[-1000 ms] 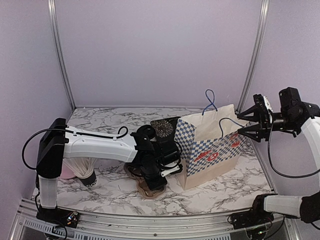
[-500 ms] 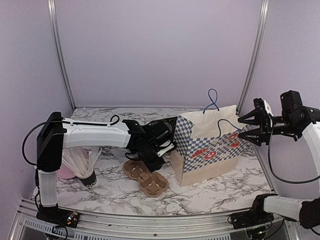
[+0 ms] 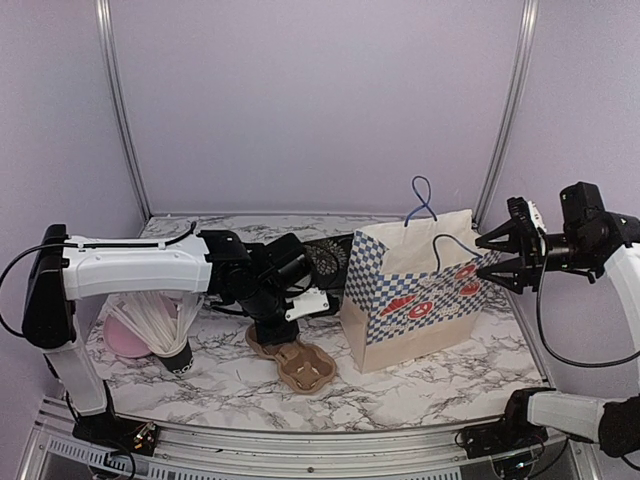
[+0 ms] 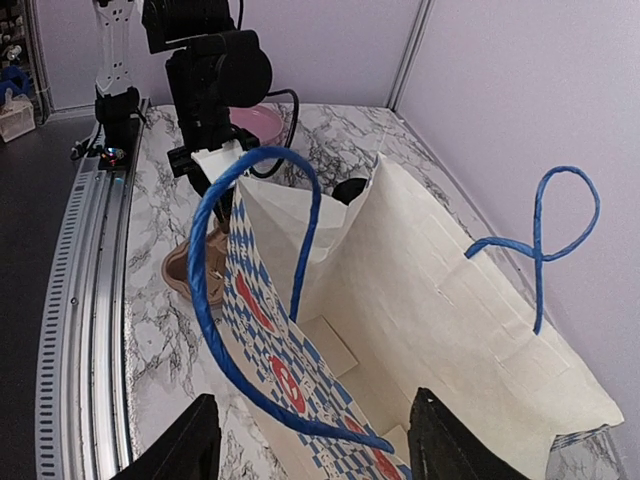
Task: Pack the takeout coffee
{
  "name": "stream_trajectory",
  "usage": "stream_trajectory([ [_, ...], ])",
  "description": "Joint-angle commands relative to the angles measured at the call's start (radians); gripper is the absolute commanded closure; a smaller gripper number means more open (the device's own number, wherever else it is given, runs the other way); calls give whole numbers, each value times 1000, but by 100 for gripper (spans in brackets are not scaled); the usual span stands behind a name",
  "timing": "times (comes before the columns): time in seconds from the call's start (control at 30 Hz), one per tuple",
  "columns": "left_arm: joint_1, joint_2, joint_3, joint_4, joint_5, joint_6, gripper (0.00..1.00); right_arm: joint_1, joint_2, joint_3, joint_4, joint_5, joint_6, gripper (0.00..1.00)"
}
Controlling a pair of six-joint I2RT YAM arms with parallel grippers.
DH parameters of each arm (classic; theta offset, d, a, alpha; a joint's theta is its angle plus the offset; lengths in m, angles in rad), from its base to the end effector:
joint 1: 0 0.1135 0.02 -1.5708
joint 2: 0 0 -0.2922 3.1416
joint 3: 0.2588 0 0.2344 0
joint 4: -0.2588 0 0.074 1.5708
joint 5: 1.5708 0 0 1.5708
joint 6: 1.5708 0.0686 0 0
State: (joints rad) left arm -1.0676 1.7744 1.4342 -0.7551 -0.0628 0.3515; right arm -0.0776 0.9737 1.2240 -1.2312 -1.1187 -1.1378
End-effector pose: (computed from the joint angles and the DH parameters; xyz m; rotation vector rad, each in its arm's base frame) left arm 0.1860 -0.3290 0.2539 1.7246 2.0395 -0.1483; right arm 0.1227 0.0524 0.3830 -1.3180 1.5087 0.6701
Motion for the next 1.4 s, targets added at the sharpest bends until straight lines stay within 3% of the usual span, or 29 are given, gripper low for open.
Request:
stream_trajectory([
  [0.0,-6,59,37,-39,99,54,78,8,6,32,-12,-37,-7,39],
  [0.23,-41,198,107,70,215,23,86,8,6,37,-11,-36,3,39],
  [0.47,-31,283,126,133,159,7,87,9,8,34,-10,-21,3,39],
  [0.67,45,309,123,264,5,-105,80,8,14,28,-4,-21,4,39],
  [0.8,69,301,124,295,26,-130,75,7,18,19,4,-20,6,39],
  [1.0,69,217,125,178,123,-148,67,8,22,16,3,-19,9,39],
  [1.23,80,81,47,45,-33,-232,45,9,37,37,-3,-18,9,39],
  [1.37,93,61,6,26,-40,-230,37,7,47,60,-12,-35,10,39],
])
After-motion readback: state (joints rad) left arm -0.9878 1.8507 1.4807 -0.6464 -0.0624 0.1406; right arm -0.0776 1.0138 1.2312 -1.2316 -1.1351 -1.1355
